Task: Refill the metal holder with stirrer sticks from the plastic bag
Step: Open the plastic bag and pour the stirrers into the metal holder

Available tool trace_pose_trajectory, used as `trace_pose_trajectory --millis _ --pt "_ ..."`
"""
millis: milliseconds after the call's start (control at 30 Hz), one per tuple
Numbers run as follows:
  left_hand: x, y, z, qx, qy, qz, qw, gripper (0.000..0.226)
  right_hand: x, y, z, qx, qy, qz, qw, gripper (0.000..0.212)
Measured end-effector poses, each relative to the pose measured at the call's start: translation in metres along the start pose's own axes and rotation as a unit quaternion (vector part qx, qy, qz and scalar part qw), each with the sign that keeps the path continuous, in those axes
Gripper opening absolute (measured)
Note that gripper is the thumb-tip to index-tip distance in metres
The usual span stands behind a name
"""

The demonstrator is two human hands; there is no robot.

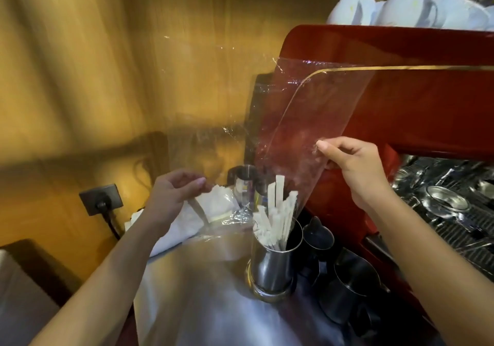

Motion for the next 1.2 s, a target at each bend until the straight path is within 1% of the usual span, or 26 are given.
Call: trace_pose_trajectory --millis 67,133,233,367,433,567,633,700,867,1000,1133,1200 --pt "-0.003 -0.003 -0.003 0.006 -0.004 -0.002 1.0 0.007 0.002 -0.003 0.0 0.002 0.009 0.004 1.0 0.014" --pt "0.0 0.0 -0.003 -0.001 0.013 -0.007 1.0 0.006 0.006 -0.008 0.003 0.009 0.028 0.015 0.999 0.014" --pt "0.005 0.005 0.0 -0.006 0.035 -0.037 0.999 0.004 0.005 -0.007 0.003 0.01 0.031 0.018 0.999 0.012" --pt "0.007 0.003 0.002 0.011 0.039 -0.067 0.997 0.003 0.0 0.013 -0.002 -0.036 -0.006 0.018 0.999 0.005" --pt "0.008 -0.003 0.002 0.026 0.048 -0.068 0.996 0.004 -0.004 0.023 -0.005 -0.054 -0.021 0.017 0.998 0.006" --pt "-0.009 -0.01 0.002 0.046 0.021 -0.058 0.997 0.005 0.0 0.032 -0.007 -0.067 -0.005 0.015 0.998 0.012" --pt "-0.018 -0.008 0.004 0.04 0.004 -0.034 0.999 0.006 0.007 0.032 -0.005 -0.065 0.01 0.022 0.998 0.013" --pt "-0.022 -0.004 0.006 0.031 0.004 -0.019 0.999 0.008 0.013 0.03 -0.004 -0.062 0.017 0.019 0.998 0.016" --pt "-0.006 0.0 0.007 0.031 0.036 -0.031 0.998 0.005 0.02 0.026 -0.007 -0.045 0.023 0.005 0.999 0.02" --pt "0.001 0.005 0.005 0.039 0.025 -0.042 0.998 0.005 0.015 0.02 -0.008 -0.032 0.021 0.005 0.999 0.016" --pt "0.012 0.025 0.001 0.021 0.017 -0.042 0.999 0.004 0.006 0.003 -0.003 -0.009 0.008 0.047 0.999 0.014" --pt "0.022 0.04 0.001 0.011 0.015 -0.041 0.999 0.014 0.002 -0.009 0.0 0.003 -0.001 0.083 0.997 0.014"
Point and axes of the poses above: each hand's wrist, its own z-axis towards the middle knuckle, its own x-axis out of the back of the hand, y = z × x, the point moved 10 cm from there along z, towards the middle knuckle, and after that the axes turned 4 degrees about -y, right-handed, at the moved point
